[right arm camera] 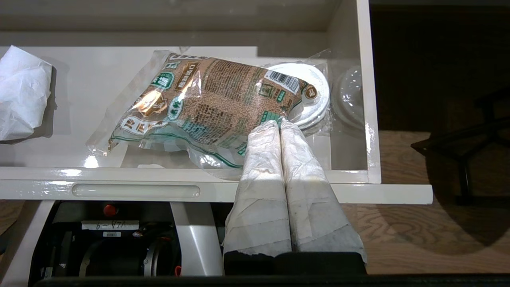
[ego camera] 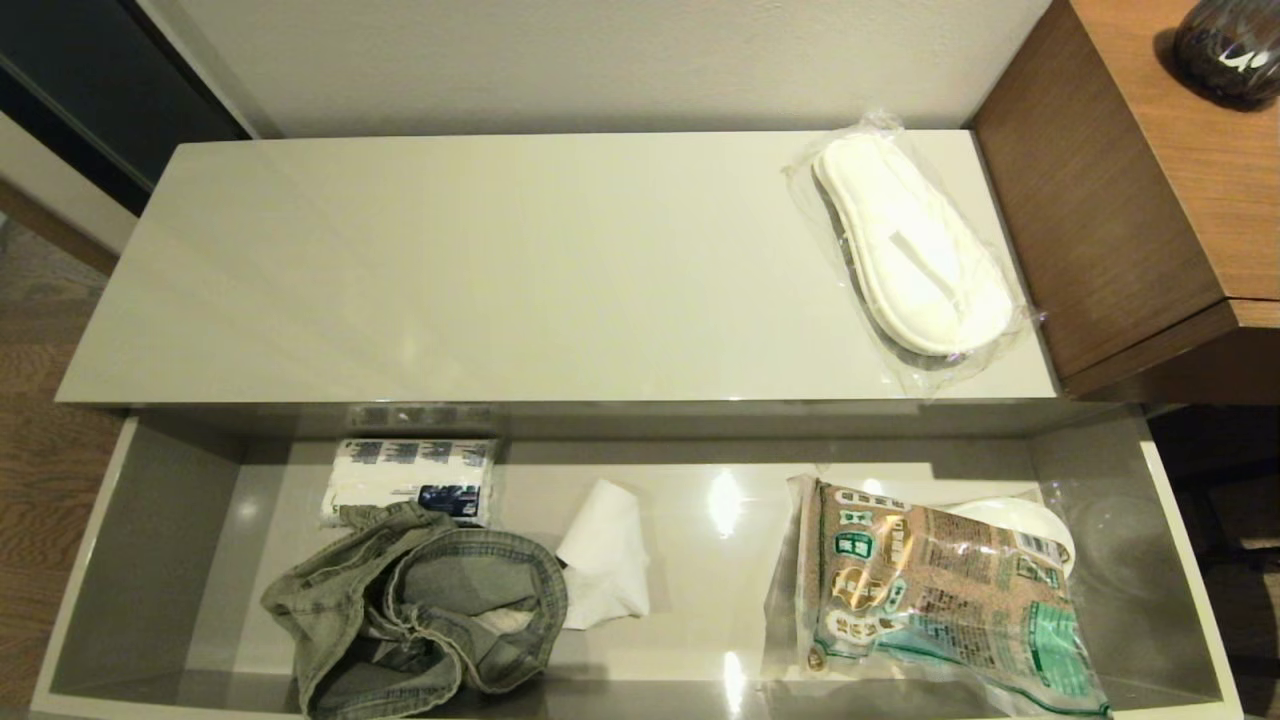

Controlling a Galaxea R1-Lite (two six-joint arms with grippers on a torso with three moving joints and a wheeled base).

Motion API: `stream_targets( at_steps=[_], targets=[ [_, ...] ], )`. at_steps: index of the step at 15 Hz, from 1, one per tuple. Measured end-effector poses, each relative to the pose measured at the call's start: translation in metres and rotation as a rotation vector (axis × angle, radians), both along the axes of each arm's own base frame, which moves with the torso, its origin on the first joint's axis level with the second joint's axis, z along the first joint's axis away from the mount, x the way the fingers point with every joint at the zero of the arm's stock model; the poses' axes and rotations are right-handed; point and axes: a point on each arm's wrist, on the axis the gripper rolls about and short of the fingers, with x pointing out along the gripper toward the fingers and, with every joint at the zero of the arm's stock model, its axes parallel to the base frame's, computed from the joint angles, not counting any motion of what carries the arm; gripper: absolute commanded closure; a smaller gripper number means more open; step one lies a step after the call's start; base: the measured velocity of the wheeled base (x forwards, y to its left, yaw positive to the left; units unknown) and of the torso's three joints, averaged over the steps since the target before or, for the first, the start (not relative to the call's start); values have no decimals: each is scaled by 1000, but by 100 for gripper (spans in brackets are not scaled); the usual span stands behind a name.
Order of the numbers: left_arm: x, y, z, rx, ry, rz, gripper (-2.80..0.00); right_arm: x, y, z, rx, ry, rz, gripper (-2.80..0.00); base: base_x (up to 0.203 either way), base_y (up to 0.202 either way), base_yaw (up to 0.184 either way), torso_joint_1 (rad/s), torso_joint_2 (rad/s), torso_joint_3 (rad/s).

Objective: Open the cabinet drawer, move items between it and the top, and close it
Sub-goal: Take out the shorts from the drawer

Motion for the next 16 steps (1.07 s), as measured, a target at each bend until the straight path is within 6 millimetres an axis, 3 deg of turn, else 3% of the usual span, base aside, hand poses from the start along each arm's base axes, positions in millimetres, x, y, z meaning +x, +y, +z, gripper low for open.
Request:
stream_targets(
  at_steps=[16],
  targets=[
    [0,0,0,11,1,-1,0,0,0,-1,10,-2,1,0,0,0,0,0,0,0]
  ],
)
